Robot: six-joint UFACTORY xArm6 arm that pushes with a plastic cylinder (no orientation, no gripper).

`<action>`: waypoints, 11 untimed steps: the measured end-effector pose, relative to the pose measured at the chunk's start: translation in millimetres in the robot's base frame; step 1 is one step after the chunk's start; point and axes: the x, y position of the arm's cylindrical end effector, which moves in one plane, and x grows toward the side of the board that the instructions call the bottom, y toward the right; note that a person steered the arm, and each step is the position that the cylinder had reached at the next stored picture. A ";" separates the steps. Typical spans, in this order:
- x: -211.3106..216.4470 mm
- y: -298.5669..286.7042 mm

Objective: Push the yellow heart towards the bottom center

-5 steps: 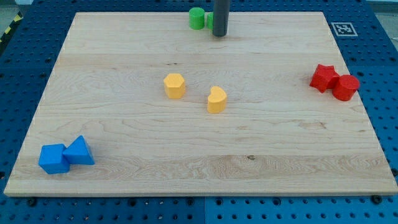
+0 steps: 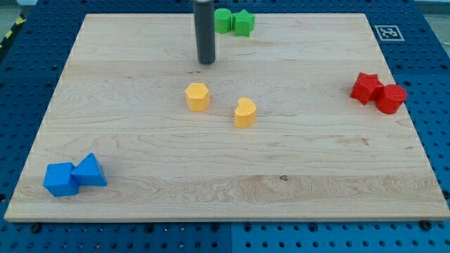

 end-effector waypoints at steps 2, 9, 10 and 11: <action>50.7 26.6; 158.3 118.2; 159.2 142.0; 171.2 124.9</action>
